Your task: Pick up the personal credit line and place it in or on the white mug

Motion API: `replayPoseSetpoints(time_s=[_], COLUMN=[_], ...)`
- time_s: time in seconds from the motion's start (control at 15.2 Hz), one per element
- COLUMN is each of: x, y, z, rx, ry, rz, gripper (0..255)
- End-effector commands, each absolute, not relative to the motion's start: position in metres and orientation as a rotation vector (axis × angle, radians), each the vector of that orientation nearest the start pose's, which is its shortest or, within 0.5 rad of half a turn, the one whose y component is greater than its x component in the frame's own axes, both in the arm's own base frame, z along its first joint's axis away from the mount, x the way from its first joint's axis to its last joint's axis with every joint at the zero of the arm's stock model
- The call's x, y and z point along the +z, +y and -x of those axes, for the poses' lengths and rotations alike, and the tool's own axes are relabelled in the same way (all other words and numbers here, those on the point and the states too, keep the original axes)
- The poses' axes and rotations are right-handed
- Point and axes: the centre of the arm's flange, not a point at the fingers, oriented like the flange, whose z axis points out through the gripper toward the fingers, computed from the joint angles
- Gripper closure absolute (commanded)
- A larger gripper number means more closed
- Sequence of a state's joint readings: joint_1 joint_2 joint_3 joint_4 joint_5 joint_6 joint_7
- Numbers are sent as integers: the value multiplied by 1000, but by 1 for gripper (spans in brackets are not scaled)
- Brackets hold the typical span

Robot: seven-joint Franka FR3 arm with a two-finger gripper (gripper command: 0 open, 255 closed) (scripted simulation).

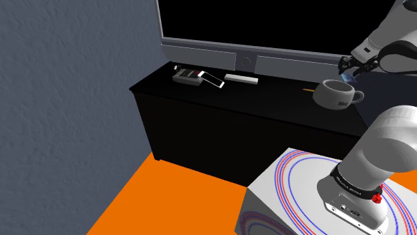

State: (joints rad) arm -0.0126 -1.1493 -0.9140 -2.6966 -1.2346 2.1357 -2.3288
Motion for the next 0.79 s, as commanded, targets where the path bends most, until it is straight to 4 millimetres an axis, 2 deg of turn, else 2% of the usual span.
replayPoseSetpoints(time_s=[0.0, 0.4, 0.73], x=[448, 418, 418], y=[-316, -316, -316], z=[-184, -184, -184], rx=[-390, -390, -390], ry=[2271, 2271, 2271], rz=[-1283, -1283, -1283], gripper=[255, 255, 255])
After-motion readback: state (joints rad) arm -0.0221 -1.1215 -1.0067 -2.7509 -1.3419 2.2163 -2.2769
